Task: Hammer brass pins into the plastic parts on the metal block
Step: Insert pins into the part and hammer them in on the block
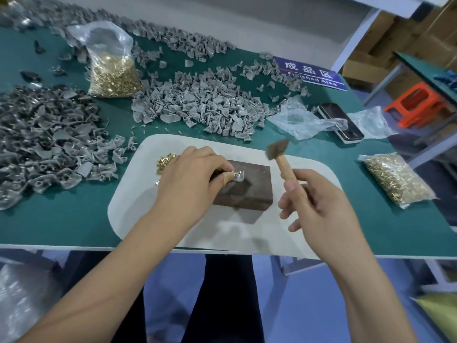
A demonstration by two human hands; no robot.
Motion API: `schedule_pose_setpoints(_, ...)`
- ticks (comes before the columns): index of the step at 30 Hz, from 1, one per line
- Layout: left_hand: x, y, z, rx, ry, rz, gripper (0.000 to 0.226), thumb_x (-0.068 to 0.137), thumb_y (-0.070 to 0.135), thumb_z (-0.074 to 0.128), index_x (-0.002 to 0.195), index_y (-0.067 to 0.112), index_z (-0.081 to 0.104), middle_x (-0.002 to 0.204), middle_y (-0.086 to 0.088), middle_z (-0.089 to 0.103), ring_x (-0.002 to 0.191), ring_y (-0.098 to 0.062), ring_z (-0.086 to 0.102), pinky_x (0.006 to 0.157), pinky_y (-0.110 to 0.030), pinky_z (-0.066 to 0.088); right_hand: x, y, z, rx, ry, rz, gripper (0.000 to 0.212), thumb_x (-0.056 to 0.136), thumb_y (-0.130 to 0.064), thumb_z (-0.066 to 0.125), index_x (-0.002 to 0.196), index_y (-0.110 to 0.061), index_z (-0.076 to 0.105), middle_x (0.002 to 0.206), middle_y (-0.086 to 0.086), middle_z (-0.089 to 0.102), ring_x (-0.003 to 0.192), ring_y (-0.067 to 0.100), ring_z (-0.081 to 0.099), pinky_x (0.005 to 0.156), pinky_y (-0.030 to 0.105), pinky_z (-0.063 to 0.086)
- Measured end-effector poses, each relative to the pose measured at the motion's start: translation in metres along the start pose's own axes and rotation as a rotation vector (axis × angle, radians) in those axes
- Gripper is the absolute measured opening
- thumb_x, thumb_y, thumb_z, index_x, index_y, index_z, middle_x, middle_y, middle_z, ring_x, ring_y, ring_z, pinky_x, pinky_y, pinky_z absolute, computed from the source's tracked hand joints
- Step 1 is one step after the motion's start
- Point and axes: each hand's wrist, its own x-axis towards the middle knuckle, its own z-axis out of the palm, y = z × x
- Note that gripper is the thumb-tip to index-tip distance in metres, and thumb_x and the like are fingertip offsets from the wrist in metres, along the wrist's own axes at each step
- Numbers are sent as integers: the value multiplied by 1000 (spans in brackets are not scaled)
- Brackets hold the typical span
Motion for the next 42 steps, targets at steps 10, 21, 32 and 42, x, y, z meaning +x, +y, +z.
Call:
schedule_pose_setpoints(10,3,0,-4,39,3,-12,11,90,48,69,97,41,75,96,18,64,94,-11,52,69,-29,27,4,-17,8,-432,79,-79,43,101,-63,28,88,-29,51,71,-9,57,62,18,51,55,43,46)
schedule_pose_setpoints(21,10,-2,-10,98,-95,4,15,92,53,64,100,44,73,97,16,64,99,-9,52,67,-29,35,1,-10,24,-457,118,-60,37,102,-59,30,127,-49,56,75,-11,66,72,21,61,66,45,53)
schedule_pose_setpoints(32,14,-4,-13,122,-102,42,17,93,53,63,102,45,74,99,17,66,99,-8,53,68,-27,39,-2,-6,30,-452,78,-66,35,102,-61,30,125,-53,54,74,-12,66,69,16,61,65,44,54)
schedule_pose_setpoints(42,16,-7,-15,129,-85,119,9,91,43,70,97,43,76,93,18,68,96,-10,57,61,-26,30,1,-8,22,-512,68,-48,38,101,-63,26,120,-48,56,68,-11,61,65,15,57,60,41,52)
